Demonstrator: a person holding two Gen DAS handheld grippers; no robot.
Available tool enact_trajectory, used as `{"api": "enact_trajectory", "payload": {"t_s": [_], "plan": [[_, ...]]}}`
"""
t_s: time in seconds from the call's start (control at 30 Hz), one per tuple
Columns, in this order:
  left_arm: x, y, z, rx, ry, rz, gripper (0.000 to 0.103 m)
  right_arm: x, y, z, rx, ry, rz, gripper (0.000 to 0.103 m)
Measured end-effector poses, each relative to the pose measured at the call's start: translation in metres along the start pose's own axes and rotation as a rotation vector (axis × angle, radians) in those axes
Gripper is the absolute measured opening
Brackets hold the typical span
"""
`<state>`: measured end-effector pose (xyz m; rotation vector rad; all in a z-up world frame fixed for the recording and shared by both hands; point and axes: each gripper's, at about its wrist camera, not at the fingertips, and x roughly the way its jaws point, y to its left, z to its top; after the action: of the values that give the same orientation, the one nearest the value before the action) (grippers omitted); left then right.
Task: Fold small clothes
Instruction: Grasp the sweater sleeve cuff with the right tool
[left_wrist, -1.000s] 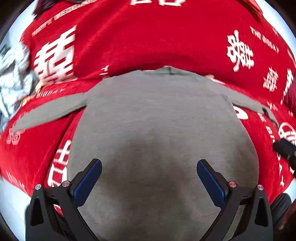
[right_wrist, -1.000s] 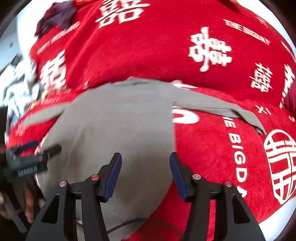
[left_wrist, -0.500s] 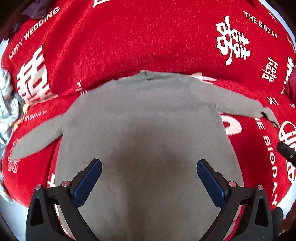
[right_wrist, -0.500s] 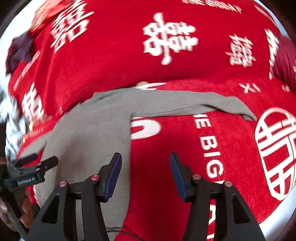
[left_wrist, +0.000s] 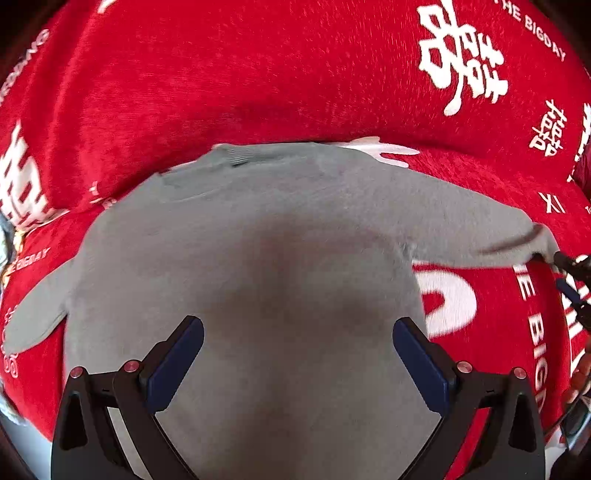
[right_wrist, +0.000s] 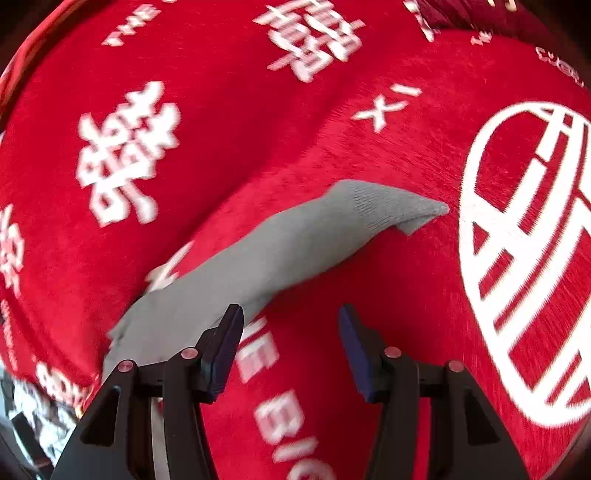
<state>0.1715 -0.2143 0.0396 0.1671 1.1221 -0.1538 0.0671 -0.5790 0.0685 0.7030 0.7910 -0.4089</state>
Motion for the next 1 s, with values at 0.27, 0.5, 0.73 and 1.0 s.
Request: {"api": "enact_trajectory", "payload": {"t_s": [0.27,0.5,0.73,1.0], "plan": [[0.040,-0.003,0.037,-0.089,0.041,-0.026,0.103,0.036,-0.015,0.034,0.142,-0.036,0.077,0.056],[0.059,-0.009,0.051,-0.103,0.051,-0.016,0.103,0.050,-0.026,0.050,0.192,-0.073,0.105,0.040],[0.064,-0.022,0.053,-0.046,0.025,0.027,0.103,0.040,-0.036,0.045,0.209,-0.098,0.115,0.026],[0.061,-0.015,0.052,-0.065,0.017,0.028,0.103,0.051,-0.036,0.059,0.243,-0.084,0.141,0.050]]}}
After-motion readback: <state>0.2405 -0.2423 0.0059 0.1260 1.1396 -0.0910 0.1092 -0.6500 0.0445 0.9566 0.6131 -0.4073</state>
